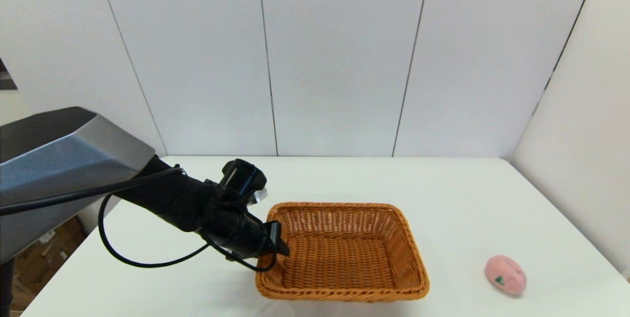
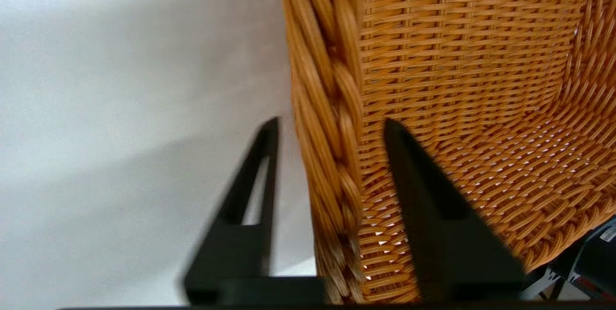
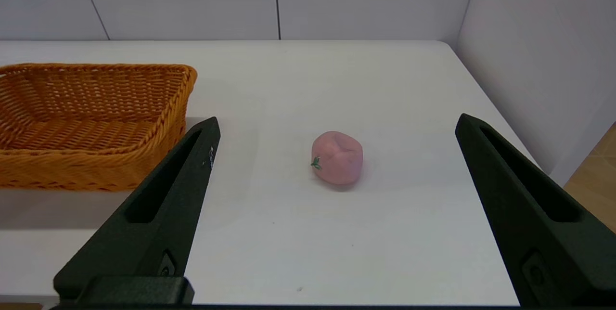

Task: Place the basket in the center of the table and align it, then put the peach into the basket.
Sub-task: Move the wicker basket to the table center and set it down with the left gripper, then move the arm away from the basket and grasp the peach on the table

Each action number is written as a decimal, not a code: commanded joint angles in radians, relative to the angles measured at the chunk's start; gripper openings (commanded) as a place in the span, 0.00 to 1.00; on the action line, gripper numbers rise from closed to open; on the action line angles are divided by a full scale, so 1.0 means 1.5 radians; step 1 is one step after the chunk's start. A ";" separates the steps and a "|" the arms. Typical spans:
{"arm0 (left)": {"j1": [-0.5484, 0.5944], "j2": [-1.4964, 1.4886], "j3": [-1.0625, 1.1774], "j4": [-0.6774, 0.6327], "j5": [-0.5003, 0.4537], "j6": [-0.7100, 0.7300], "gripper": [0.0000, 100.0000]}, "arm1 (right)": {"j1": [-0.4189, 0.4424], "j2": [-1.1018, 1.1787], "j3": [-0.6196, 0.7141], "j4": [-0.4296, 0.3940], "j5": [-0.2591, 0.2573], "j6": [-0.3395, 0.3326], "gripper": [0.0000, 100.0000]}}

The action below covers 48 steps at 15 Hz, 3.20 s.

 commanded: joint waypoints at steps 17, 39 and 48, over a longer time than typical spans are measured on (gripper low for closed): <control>0.015 -0.608 0.040 0.067 0.170 0.051 1.00 | 0.000 0.000 0.001 0.000 0.000 0.000 1.00; 0.330 -1.282 0.449 0.140 0.223 0.377 1.00 | 0.000 0.001 0.001 0.000 0.000 0.000 1.00; 0.320 -1.411 0.632 0.041 0.222 0.309 1.00 | 0.000 0.001 0.001 0.000 0.000 0.000 1.00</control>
